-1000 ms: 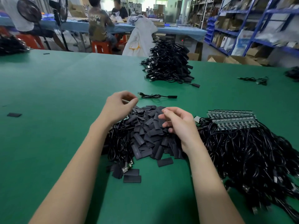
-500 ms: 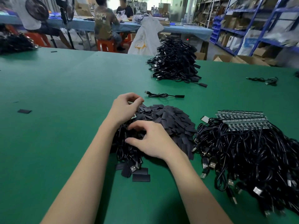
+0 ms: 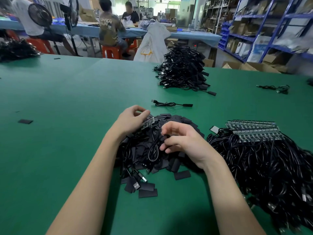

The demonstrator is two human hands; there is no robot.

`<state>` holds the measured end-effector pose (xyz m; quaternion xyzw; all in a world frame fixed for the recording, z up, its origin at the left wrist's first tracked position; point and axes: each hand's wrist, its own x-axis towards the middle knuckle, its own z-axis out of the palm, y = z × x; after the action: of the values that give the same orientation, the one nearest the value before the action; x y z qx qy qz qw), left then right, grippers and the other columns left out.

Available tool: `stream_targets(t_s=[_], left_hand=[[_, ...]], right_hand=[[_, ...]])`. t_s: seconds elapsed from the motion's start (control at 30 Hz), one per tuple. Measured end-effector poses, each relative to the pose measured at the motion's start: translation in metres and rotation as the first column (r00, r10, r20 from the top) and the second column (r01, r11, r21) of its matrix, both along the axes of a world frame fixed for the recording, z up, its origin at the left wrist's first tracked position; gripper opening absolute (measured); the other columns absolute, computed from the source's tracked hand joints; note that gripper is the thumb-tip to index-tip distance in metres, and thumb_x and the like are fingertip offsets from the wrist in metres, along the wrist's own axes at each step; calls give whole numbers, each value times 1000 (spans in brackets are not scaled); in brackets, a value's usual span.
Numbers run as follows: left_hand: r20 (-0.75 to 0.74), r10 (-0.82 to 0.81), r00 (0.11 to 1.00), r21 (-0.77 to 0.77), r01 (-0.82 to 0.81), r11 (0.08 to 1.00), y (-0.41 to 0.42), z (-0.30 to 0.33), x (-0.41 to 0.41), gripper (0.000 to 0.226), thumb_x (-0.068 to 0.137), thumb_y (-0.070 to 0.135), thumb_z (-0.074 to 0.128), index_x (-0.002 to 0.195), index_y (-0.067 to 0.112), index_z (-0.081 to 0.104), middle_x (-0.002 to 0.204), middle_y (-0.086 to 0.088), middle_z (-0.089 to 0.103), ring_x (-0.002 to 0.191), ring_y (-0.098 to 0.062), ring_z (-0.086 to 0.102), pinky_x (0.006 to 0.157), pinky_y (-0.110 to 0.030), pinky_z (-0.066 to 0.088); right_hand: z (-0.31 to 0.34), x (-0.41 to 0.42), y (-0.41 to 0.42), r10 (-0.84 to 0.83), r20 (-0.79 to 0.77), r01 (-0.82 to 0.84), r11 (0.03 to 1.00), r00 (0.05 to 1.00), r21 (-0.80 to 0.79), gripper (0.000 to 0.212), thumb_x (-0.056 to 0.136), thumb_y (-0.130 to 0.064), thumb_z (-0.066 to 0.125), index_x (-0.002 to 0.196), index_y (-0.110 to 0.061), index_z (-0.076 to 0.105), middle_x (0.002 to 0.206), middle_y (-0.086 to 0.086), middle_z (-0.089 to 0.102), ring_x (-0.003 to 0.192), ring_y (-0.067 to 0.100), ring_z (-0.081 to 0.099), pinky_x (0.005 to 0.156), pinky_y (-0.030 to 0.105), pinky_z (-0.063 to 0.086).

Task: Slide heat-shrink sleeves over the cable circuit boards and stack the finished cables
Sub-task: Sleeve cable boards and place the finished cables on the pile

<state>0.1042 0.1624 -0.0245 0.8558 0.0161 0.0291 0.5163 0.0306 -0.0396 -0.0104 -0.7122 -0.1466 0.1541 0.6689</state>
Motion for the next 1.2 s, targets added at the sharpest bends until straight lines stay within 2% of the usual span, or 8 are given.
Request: stream_targets(t_s=[0.1, 0.2, 0.3, 0.43, 0.53, 0.73, 1.0, 1.2], left_hand=[[-74, -81, 994, 26, 83, 996, 1, 3, -3, 28, 97, 49, 59, 105, 26, 72, 93, 5, 67, 79, -12, 57, 76, -29, 43], [-114, -178, 977, -10, 178, 984, 0, 6, -8, 23, 98, 41, 62, 101, 22, 75, 85, 1, 62, 73, -12, 51, 69, -26, 39], [-32, -191, 981, -140, 185, 973, -3, 9, -9, 9, 95, 26, 70, 100, 20, 74, 88, 0, 66, 75, -9, 54, 71, -20, 43], [7, -204, 979, -306, 196, 932, -8, 12, -10, 5, 91, 23, 73, 96, 22, 74, 84, 2, 59, 69, -10, 47, 62, -20, 39], [-19, -240, 970, -353, 218, 910, -18, 12, -13, 3, 90, 22, 74, 91, 23, 73, 87, -2, 61, 69, -12, 47, 57, -18, 40], [-71, -378, 923, -586, 268, 765, -26, 15, -20, 9, 84, 14, 75, 90, 16, 68, 82, -11, 62, 59, -18, 59, 57, -26, 53], [-86, -403, 911, -599, 276, 752, -30, 17, -22, 7, 91, 9, 68, 97, 13, 68, 78, 0, 70, 61, -9, 64, 59, -19, 52], [-91, -443, 892, -593, 309, 744, -31, 18, -22, 11, 88, 14, 71, 99, 12, 71, 85, 1, 74, 72, -10, 68, 67, -19, 54]], right_hand=[[1, 2, -3, -5, -11, 5, 999, 1000, 40, 34, 78, 11, 52, 68, -21, 58, 76, 2, 52, 63, 21, 66, 53, 21, 51], [1, 3, -6, 19, -74, -11, 995, 997, 100, 19, 65, -4, 50, 66, -21, 57, 74, 2, 51, 58, 21, 62, 45, 21, 45], [-1, 5, -11, 34, -107, -30, 999, 994, 33, 8, 75, -18, 56, 76, -20, 64, 83, 1, 65, 53, 19, 59, 40, 20, 39], [-7, 11, -3, -286, -8, 286, 957, 958, -44, 21, 92, -40, 71, 99, -20, 71, 91, -4, 77, 49, 10, 54, 41, 18, 38], [-11, 13, 7, -464, -9, 463, 883, 886, 72, 16, 90, -32, 76, 100, -20, 72, 84, -6, 78, 55, 6, 61, 47, 17, 45], [-13, 12, 11, -481, -141, 501, 836, 865, 223, 9, 88, -11, 78, 95, -14, 73, 75, -5, 76, 67, 7, 69, 61, 19, 57], [-14, 15, 11, -457, -236, 513, 795, 858, 324, 25, 84, -10, 81, 105, -4, 71, 81, -3, 77, 80, 7, 75, 69, 25, 60], [-13, 14, 7, -430, -318, 526, 776, 845, 348, 21, 80, -9, 83, 98, -5, 76, 89, 3, 78, 79, 9, 73, 68, 24, 60]])
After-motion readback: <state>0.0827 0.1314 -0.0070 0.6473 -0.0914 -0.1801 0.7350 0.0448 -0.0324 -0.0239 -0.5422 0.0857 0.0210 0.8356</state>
